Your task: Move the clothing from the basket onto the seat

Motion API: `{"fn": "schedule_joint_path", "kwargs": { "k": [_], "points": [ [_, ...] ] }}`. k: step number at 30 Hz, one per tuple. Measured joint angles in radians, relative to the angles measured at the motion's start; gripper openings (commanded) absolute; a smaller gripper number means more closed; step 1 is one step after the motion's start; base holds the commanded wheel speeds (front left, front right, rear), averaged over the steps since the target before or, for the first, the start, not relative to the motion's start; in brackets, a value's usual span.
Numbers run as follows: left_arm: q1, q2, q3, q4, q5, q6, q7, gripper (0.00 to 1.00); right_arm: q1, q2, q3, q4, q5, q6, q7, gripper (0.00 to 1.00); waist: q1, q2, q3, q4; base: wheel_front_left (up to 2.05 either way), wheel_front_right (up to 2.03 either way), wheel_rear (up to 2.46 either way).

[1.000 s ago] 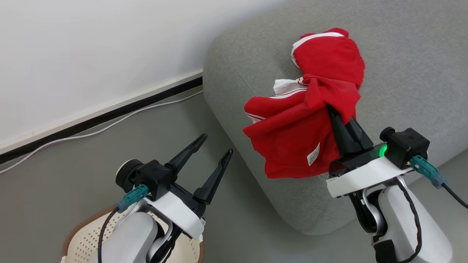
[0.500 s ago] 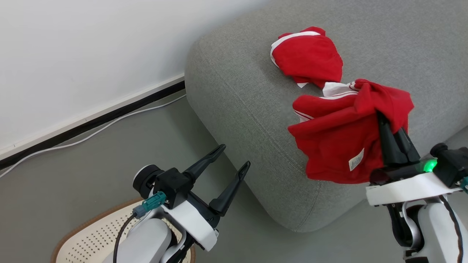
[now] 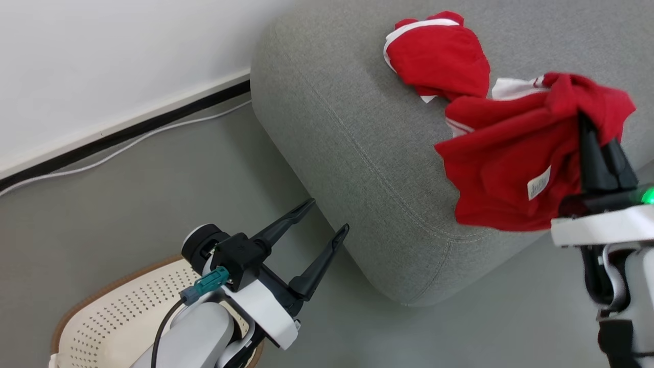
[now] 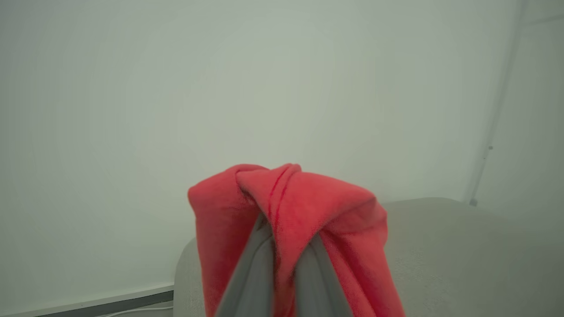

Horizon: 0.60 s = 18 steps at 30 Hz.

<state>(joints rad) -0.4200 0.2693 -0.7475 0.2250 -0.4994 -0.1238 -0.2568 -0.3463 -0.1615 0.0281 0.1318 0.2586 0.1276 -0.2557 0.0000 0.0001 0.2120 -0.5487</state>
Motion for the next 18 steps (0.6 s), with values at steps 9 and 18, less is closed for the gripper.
{"fn": "schedule_joint_path", "kwargs": {
  "k": [9,18],
  "points": [
    [-0.041,0.052,-0.022,-0.031,0.016,0.000,0.000,1.00,-0.231,-0.031,-0.097,0.099,-0.045,0.000,0.000,0.00,0.0000,0.0000,0.129,0.010,0.00,0.00,0.00],
    [-0.124,0.107,-0.071,-0.061,0.016,0.000,0.000,1.00,-0.456,-0.082,-0.187,0.223,-0.099,0.000,0.000,0.00,0.0000,-0.0001,0.273,0.050,0.00,0.00,0.00]
  ]
}}
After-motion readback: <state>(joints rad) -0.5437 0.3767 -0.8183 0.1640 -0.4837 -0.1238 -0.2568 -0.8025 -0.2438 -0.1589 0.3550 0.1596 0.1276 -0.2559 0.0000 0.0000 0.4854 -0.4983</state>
